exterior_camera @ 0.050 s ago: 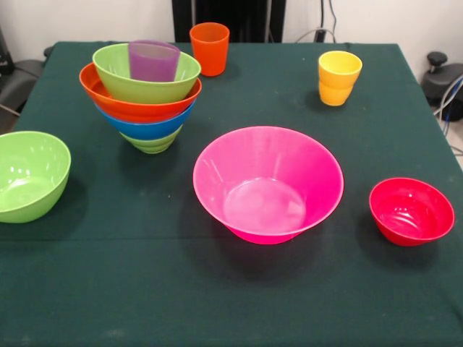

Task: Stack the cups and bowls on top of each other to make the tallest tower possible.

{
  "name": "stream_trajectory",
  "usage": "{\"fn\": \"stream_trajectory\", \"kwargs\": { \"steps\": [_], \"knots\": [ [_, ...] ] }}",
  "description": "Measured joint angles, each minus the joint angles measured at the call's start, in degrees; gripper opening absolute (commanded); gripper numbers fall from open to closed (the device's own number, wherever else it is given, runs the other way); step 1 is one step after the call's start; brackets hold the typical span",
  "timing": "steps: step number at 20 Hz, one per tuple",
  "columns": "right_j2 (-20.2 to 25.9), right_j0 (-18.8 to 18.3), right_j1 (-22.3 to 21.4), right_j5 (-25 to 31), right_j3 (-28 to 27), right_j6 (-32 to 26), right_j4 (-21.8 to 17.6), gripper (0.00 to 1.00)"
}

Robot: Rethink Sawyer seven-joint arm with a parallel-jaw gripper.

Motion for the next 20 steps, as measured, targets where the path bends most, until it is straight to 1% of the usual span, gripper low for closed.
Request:
{"fn": "stream_trajectory", "kwargs": {
  "steps": [5, 11, 15, 20],
  "knots": [
    [-0.1, 0.85, -1.82, 0.01, 0.41, 0.0, 0.73, 1.0],
    [-0.17, 2.39, -2.23, 0.01, 0.61, 0.0, 1.05, 1.0],
    [-0.21, 3.41, -1.64, -0.01, 0.6, 0.0, 1.07, 1.0],
    [-0.27, 4.48, 0.4, -0.12, 0.6, 0.0, 1.0, 1.0]
  ]
}}
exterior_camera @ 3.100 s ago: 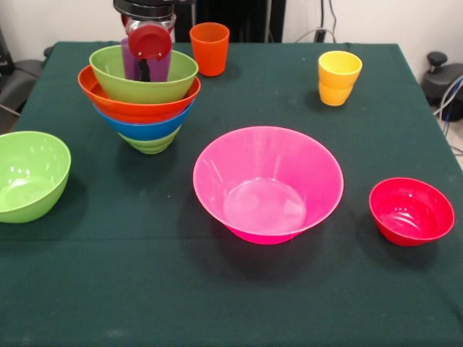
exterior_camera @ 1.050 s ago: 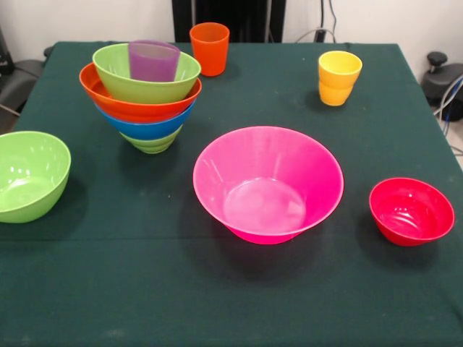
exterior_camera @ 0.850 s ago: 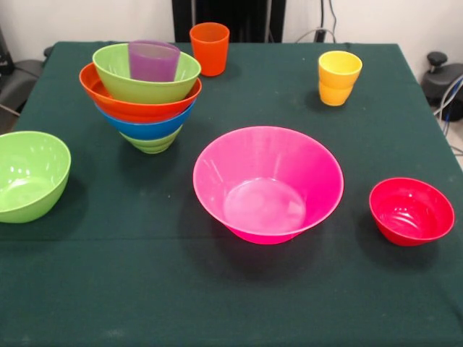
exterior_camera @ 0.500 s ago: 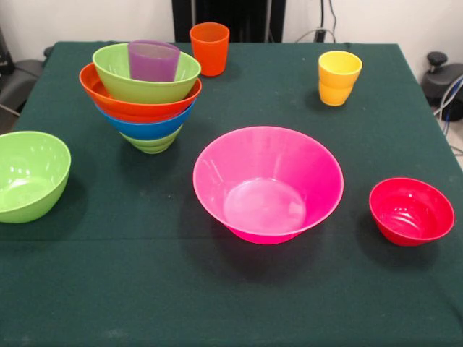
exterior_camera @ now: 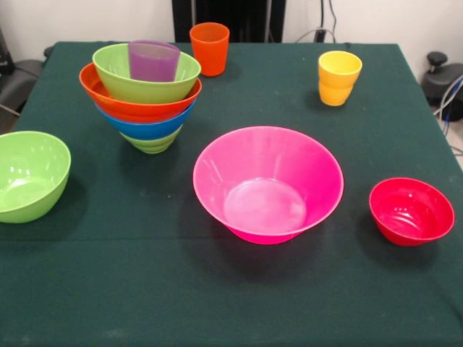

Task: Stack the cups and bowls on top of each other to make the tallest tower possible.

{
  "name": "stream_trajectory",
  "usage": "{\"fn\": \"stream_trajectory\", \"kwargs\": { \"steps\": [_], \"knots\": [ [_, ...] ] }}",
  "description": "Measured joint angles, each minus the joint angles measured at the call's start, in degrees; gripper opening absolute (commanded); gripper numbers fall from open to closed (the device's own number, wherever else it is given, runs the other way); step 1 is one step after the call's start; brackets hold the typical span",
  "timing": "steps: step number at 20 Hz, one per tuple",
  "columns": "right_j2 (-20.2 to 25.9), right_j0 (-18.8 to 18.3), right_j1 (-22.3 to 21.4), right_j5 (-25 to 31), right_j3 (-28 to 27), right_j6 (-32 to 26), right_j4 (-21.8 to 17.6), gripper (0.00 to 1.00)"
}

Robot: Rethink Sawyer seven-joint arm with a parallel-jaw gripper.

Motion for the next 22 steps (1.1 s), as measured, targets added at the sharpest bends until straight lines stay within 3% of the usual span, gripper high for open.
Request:
{"fn": "stream_trajectory", "kwargs": {
  "steps": [5, 11, 22],
  "knots": [
    [-0.1, 2.03, 3.05, -2.01, 0.03, 0.0, -0.02, 1.0],
    [-0.02, 4.65, 7.5, -9.24, 0.22, 0.0, -0.18, 1.0],
    [0.13, 6.54, 12.6, -17.26, 1.57, 0.0, -0.38, 1.0]
  ]
}}
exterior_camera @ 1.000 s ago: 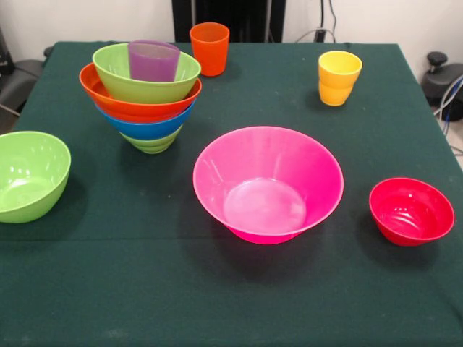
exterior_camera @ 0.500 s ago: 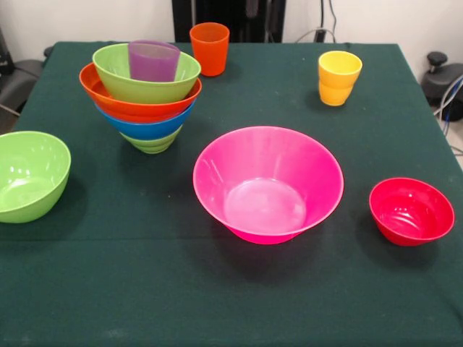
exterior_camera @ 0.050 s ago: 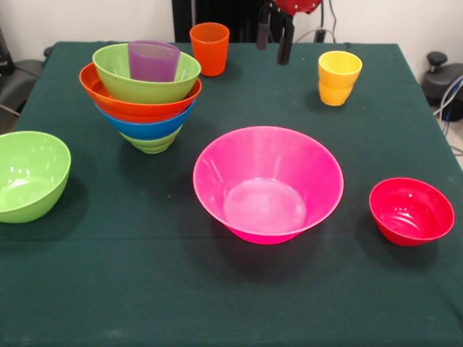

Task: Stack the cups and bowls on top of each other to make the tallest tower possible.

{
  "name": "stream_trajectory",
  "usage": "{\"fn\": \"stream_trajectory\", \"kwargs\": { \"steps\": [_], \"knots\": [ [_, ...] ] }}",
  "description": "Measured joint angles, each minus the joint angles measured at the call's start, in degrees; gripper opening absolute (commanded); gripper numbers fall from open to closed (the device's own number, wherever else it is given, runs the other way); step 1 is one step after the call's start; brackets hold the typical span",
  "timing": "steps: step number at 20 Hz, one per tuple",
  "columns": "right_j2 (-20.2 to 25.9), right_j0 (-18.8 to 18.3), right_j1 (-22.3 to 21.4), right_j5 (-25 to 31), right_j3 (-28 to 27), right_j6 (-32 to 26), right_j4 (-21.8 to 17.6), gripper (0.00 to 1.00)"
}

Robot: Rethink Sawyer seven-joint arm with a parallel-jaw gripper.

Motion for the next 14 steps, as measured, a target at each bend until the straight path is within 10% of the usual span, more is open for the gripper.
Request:
{"fn": "stream_trajectory", "kwargs": {
  "steps": [14],
  "knots": [
    [0.12, -1.55, 0.9, -5.71, 5.23, 0.0, 0.04, 1.0]
  ]
}}
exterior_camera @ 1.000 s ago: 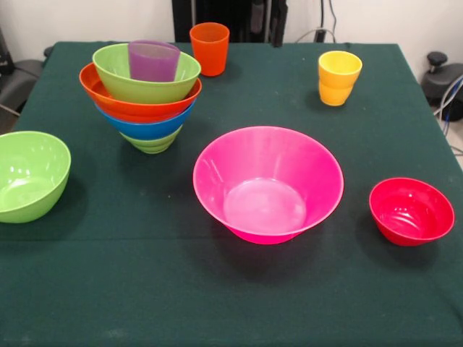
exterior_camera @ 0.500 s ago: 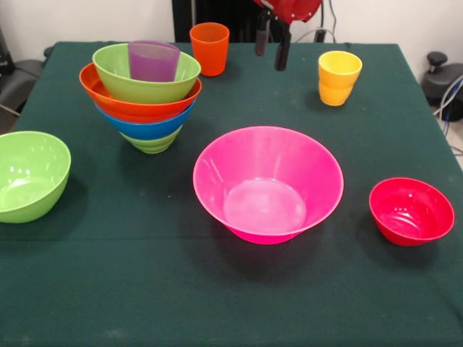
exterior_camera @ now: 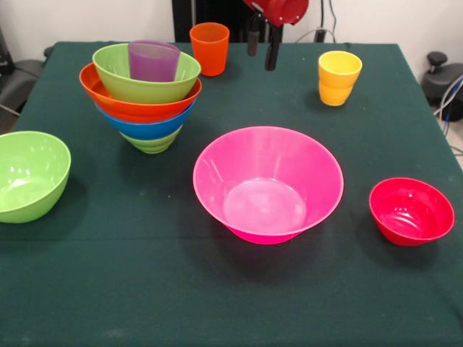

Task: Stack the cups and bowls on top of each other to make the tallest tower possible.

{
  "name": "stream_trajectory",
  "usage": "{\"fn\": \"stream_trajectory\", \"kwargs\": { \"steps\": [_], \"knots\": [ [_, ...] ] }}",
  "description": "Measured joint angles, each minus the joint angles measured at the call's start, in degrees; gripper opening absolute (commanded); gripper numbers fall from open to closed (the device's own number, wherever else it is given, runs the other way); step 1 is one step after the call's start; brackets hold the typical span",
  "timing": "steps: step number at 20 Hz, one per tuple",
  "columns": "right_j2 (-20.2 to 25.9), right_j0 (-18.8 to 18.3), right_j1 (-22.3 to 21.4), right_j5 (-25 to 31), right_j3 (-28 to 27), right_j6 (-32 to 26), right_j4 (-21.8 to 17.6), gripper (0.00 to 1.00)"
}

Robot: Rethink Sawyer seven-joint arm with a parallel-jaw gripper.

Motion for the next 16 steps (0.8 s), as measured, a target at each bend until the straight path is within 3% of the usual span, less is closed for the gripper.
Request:
{"fn": "stream_trajectory", "kwargs": {
  "steps": [9, 16],
  "knots": [
    [-0.03, 0.18, -0.47, -1.88, 3.17, 0.0, 0.0, 1.0],
    [-0.05, 0.53, -3.63, -1.88, 5.51, 0.0, 0.0, 1.0]
  ]
}}
